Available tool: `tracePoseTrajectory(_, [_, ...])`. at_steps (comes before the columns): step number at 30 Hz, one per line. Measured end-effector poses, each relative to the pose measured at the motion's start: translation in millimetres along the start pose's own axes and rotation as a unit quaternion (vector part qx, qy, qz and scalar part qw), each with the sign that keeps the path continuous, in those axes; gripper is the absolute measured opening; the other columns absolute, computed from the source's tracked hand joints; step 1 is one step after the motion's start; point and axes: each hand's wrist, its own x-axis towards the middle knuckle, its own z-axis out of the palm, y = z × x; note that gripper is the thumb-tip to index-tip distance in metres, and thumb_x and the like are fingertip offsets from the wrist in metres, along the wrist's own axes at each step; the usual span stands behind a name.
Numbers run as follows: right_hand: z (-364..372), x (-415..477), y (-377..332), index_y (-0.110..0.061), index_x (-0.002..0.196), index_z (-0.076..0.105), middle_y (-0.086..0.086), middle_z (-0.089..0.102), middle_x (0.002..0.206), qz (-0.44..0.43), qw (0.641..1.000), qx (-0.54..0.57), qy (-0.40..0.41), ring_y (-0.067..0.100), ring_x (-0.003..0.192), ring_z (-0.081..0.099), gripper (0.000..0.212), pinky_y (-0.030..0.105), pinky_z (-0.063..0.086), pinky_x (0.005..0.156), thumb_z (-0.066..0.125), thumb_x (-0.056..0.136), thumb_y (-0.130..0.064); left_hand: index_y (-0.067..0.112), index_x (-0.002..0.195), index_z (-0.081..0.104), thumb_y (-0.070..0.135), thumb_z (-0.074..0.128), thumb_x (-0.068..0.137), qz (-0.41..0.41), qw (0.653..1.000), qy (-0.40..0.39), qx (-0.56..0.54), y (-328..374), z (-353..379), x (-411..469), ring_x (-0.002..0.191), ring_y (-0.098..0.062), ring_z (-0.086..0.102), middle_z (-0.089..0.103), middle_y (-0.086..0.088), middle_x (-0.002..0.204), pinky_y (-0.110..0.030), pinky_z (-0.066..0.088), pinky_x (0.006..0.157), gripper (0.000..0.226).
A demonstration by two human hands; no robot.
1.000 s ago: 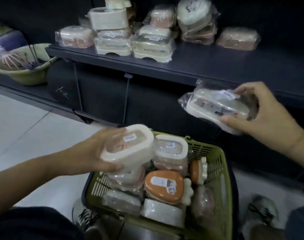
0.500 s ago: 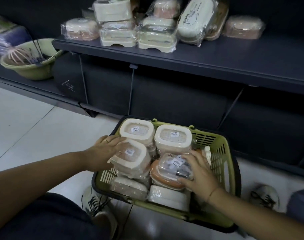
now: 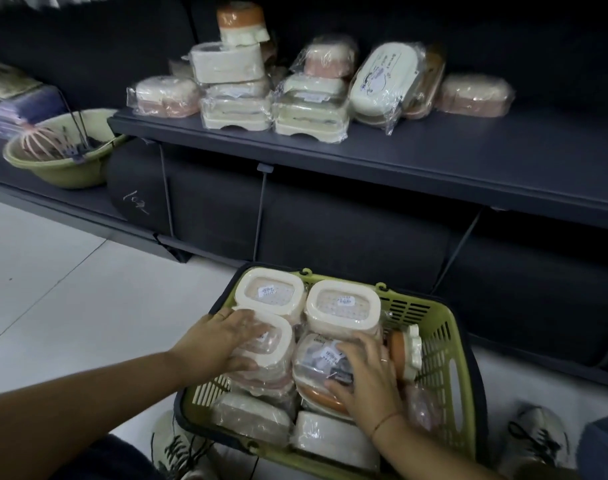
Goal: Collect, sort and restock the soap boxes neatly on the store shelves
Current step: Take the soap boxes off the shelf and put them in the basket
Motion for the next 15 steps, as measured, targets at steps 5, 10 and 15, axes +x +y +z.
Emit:
tracePoseTrajectory(5, [-57,23,-20,-0.035,0.109,0.058,-0.018,0.031,0.136,-0.071,0.995,0.048,0.058,0.008,0.130,0.026,0.057,0.032,0.028,0.107,0.041,0.072,-0.075,0.043,0.148,0.030,0.098,0.005,0.061,0.038,0.991,0.053,-0.121,2,-43,7,0.142,-0.012,0.027,0.028,0.012,0.155,-0.034,0.023,0.116,0.106])
tracePoseTrajectory(10, [-171,123,-52,-0.016,0.105,0.060,-0.004,0.046,0.114,-0.127,0.932,0.152,0.304,0.014,0.113,0.047,0.041,0.027,0.037,0.102,0.062,0.082,-0.050,0.022,0.141,0.048,0.091,0.029,0.073,0.016,0.918,0.332,-0.215,-9,-159,53,0.133,-0.018,0.038,0.046,-0.001,0.143,-0.039,0.029,0.114,0.099])
tracePoseTrajectory(15, [-238,235,-66,-0.017,0.126,0.042,0.003,0.044,0.127,0.026,0.927,0.236,0.290,0.021,0.120,0.045,0.060,0.035,0.038,0.103,0.068,0.083,-0.051,0.012,0.146,0.040,0.053,0.056,0.090,-0.013,0.881,0.417,-0.224,-30,-257,123,0.138,-0.026,0.033,0.039,-0.010,0.147,-0.034,0.025,0.113,0.071])
